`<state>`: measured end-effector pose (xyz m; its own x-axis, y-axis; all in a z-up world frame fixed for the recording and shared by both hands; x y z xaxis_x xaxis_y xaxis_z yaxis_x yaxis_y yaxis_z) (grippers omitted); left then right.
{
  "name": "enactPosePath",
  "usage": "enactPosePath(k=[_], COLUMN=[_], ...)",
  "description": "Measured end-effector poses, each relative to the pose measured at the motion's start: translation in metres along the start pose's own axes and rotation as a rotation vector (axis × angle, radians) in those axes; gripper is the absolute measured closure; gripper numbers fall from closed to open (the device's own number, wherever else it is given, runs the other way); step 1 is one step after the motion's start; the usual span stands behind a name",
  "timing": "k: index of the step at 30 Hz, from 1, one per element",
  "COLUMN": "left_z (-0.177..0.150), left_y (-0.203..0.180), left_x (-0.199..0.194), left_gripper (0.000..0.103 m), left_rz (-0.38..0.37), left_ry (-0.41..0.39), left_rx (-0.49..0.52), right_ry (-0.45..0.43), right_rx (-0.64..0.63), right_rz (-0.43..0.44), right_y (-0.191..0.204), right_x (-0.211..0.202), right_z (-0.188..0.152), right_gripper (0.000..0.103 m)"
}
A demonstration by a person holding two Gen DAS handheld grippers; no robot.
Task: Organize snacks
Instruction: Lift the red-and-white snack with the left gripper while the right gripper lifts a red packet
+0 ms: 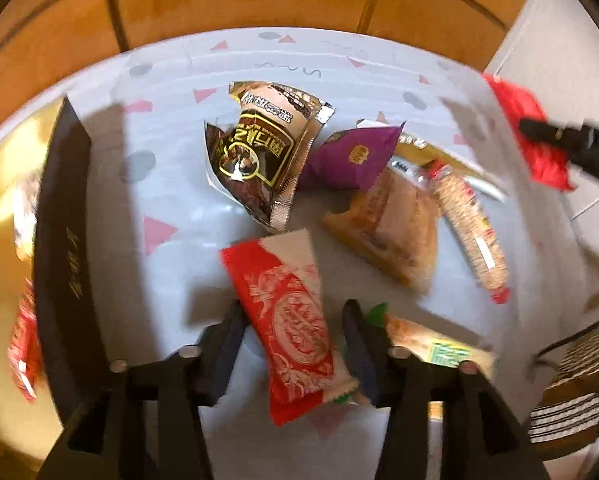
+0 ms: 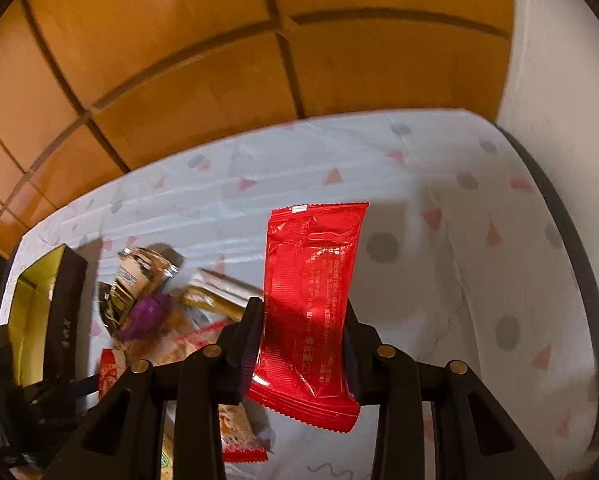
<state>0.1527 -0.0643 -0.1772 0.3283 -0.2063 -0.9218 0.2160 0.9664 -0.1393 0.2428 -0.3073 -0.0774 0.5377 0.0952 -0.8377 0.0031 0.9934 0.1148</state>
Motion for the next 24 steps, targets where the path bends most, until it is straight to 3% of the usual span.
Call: enactPosePath(k=[1, 6, 13, 19, 24], left_z=[-0.001, -0.009, -0.009, -0.006, -0.013], left_y=[-0.001, 0.003, 0.000, 0.037, 0.075], left_x=[-0.002, -0.018, -0.081, -0.132, -0.153], left_gripper=[0.074, 0.075, 0.075, 0.075, 0.075], left_rz=[0.022, 0.001, -0.038, 0.007, 0.066], left_ry=[-0.020, -0.074, -0.234, -0.344, -0.380], left_rx=[0.027, 0.016, 0.025, -0.042, -0.105], right_ry=[-0.001, -0.025, -0.024, 0.007, 0.017], right_rx=[-0.011, -0.026, -0.027, -0.060, -0.055], right_rz=[0.005, 0.011, 0.003, -0.019, -0.049], right_y=[0.006, 0.009, 0.010, 0.012, 0.005], right_x=[0.002, -0.004, -0.004, 0.003, 0.006], right_z=[0.000, 0.002, 0.001, -0.006, -0.007], right_gripper=[0.066, 0.066, 0.066, 0.066, 0.066])
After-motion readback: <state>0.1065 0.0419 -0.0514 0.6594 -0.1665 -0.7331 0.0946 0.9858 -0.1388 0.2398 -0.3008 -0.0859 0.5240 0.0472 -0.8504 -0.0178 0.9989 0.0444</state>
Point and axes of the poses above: each gripper's, at about its wrist camera, not at the fingertips, and x roughly the way its jaws point, y to its left, z to its top, the point moved 10 cm from there along x, roughly the way its jaws point, and after that the axes turned 4 degrees about -z, right-handed, at the moved point
